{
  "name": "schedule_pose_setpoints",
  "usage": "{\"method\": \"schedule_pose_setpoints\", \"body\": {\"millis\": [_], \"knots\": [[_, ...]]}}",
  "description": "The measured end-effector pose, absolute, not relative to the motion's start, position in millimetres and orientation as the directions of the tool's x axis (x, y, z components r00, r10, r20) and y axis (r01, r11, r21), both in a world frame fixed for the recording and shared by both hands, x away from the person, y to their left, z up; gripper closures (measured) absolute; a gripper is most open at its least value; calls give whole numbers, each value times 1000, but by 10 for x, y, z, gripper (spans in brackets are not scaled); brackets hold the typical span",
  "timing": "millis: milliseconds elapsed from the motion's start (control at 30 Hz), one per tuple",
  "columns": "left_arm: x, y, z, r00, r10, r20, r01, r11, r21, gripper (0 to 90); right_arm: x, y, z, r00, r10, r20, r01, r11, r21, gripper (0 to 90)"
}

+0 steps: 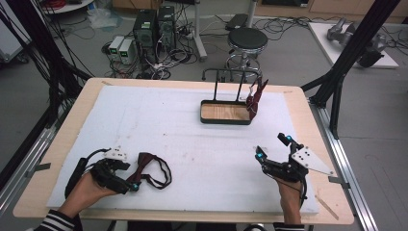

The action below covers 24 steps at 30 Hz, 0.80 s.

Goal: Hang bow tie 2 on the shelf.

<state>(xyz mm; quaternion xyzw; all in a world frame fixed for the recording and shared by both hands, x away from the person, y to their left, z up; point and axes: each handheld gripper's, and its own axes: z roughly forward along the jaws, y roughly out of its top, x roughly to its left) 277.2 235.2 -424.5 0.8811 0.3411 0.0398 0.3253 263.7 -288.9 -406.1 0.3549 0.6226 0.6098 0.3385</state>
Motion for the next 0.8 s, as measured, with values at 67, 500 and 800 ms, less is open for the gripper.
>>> {"method": "schedule_pose_setpoints", "body": {"millis": [67,500,800], "knots": [[2780,2333,-4250,764,625,-160,580,-557,595,162,2634,-2889,-4060,-517,856,16,32,1,999,88],[2802,2326,-4254,757,626,-186,601,-555,575,353,2642,-2877,-4076,-517,856,12,39,9,999,88],[2784,2311,-4237,767,615,-183,593,-569,570,500,2645,-2869,-4080,-518,855,7,36,14,999,88]]}}
